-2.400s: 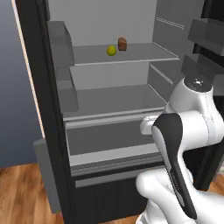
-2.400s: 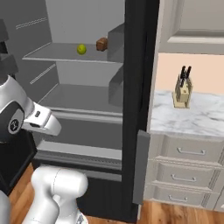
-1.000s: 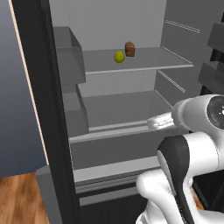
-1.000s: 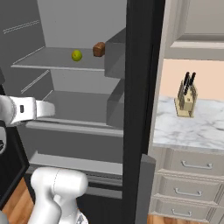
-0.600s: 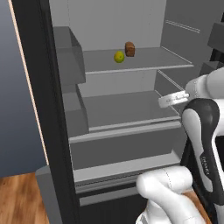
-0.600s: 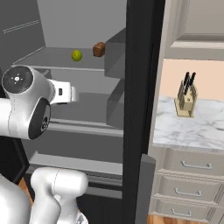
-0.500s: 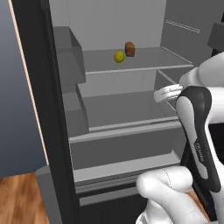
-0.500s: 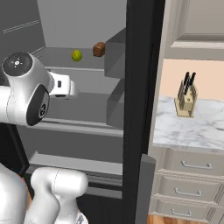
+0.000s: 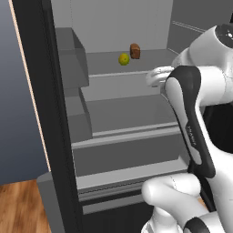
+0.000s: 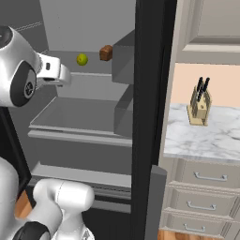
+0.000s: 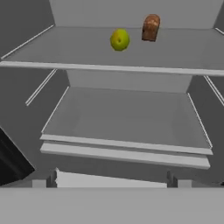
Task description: Pick up the apple and pear from the fridge and place one fruit on each plate on the dining counter.
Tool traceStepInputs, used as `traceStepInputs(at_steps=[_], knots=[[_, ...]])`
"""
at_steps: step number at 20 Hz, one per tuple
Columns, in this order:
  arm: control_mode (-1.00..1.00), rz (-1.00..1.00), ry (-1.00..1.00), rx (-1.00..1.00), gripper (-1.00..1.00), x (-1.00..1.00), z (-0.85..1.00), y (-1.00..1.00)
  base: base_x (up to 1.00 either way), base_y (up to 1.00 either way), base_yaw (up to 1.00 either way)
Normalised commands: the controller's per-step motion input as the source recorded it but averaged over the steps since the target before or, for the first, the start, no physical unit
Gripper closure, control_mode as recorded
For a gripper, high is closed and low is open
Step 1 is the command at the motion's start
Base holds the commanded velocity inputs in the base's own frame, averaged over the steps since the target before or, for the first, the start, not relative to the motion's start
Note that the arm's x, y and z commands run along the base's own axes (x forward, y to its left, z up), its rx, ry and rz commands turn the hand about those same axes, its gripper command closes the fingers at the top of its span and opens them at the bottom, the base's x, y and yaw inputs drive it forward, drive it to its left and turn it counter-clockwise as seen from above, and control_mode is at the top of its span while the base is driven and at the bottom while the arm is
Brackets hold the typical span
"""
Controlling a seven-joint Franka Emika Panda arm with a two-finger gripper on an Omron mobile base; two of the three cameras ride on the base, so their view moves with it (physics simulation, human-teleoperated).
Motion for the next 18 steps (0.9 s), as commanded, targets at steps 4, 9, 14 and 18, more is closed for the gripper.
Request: traceStepInputs(at_steps=[4,9,14,18], knots=[[-1.00,0.00,0.00,0.06,-1.00,0.86,0.46,0.27,0.00,0.00,0.00],[-1.00,-0.07,0.00,0.01,-1.00,1.00,0.02,0.15,0.00,0.00,0.00],[-1.00,-0.11,0.00,0.00,-1.00,0.77,-0.15,0.00,0.00,0.00,0.00],[-1.00,-0.02,0.00,0.01,-1.00,0.38,-0.03,0.00,0.00,0.00,0.00]])
